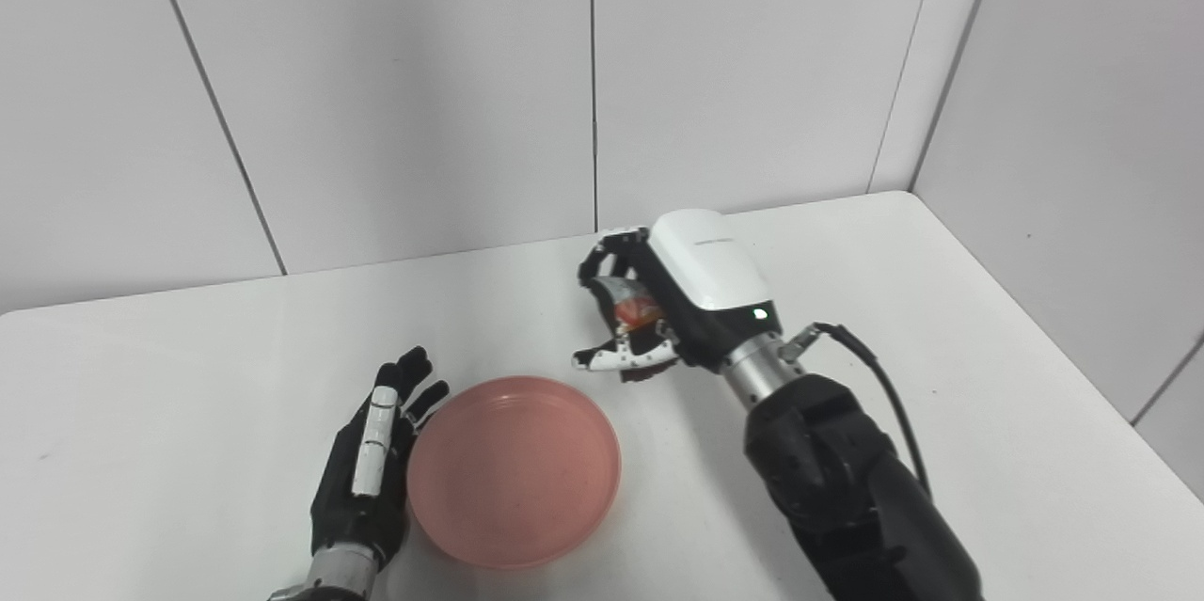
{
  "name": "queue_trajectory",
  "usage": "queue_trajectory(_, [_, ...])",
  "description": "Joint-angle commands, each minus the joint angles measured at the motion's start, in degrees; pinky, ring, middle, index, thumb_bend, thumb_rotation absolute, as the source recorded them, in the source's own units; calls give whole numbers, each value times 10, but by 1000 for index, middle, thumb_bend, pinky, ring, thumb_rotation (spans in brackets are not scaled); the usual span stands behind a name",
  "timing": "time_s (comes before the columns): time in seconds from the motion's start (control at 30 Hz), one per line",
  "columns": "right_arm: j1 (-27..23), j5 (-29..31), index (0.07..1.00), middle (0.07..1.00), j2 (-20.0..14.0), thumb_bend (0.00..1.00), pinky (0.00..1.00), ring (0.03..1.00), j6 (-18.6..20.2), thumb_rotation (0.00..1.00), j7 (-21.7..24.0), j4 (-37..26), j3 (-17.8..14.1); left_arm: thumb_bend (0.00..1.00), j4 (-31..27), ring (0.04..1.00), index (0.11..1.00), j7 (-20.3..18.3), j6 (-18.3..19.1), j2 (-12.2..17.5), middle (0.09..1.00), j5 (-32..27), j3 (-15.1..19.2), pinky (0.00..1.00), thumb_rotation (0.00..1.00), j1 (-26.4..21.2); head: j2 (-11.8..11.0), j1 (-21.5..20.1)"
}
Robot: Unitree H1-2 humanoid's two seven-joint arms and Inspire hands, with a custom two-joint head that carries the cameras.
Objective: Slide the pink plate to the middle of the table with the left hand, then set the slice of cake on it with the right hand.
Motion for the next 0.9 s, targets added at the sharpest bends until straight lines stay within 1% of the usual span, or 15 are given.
queue_trajectory(0.0, [-22, 0, 476, 356, 7, 517, 207, 272, -28, 164, -19, -5, -1, 717, 2, 864, 813, 13, -4, -27, 926, 13, -9, 824, 783, 16, 1, 13])
queue_trajectory(0.1, [-26, -6, 476, 380, 20, 516, 225, 295, -29, 164, -21, 3, 7, 718, 2, 850, 819, 20, -7, -26, 920, 33, -21, 765, 809, 18, 2, 23])
queue_trajectory(0.13, [-29, -8, 476, 384, 28, 516, 228, 299, -32, 164, -23, 10, 14, 718, 2, 849, 820, 21, -7, -27, 919, 34, -23, 757, 815, 19, 4, 35])
queue_trajectory(0.33, [-29, -3, 477, 391, 62, 514, 227, 301, -53, 168, -36, 49, 45, 689, 2, 865, 821, 31, -5, -42, 917, 34, -28, 789, 798, 22, 8, 68])
queue_trajectory(0.4, [-25, -8, 476, 384, 69, 514, 217, 289, -56, 168, -36, 56, 54, 697, 5, 853, 827, 37, -8, -43, 911, 41, -34, 764, 805, 22, 10, 77])
queue_trajectory(0.5, [-15, -16, 476, 387, 72, 514, 221, 293, -53, 170, -30, 56, 63, 686, 9, 848, 839, 43, -15, -47, 909, 43, -42, 750, 804, 22, 15, 92])
queue_trajectory(0.6, [0, -13, 477, 394, 68, 514, 232, 305, -69, 167, -36, 64, 71, 676, 12, 854, 854, 49, -17, -50, 918, 43, -46, 740, 809, 22, 17, 98])
queue_trajectory(0.67, [9, -9, 477, 399, 67, 512, 236, 311, -77, 167, -38, 67, 74, 695, 13, 861, 868, 53, -16, -52, 919, 44, -48, 723, 811, 22, 20, 102])
queue_trajectory(0.7, [14, -8, 476, 396, 65, 512, 226, 304, -79, 168, -37, 66, 75, 693, 13, 866, 859, 55, -16, -53, 915, 44, -50, 677, 811, 22, 23, 107])
queue_trajectory(0.77, [25, -9, 476, 395, 63, 512, 222, 302, -82, 169, -35, 64, 77, 692, 15, 867, 855, 58, -17, -54, 913, 44, -51, 661, 810, 22, 25, 110])
queue_trajectory(0.8, [29, -11, 477, 401, 63, 512, 224, 306, -82, 170, -34, 63, 78, 698, 16, 833, 841, 58, -18, -54, 893, 43, -51, 599, 805, 22, 25, 110])
queue_trajectory(0.83, [36, -12, 477, 403, 62, 512, 225, 307, -84, 169, -35, 63, 79, 703, 18, 824, 833, 60, -18, -55, 887, 43, -51, 587, 800, 22, 26, 111])
queue_trajectory(0.87, [42, -12, 477, 404, 62, 512, 225, 308, -86, 169, -36, 62, 80, 709, 18, 824, 823, 62, -17, -56, 883, 44, -51, 597, 795, 22, 28, 111])
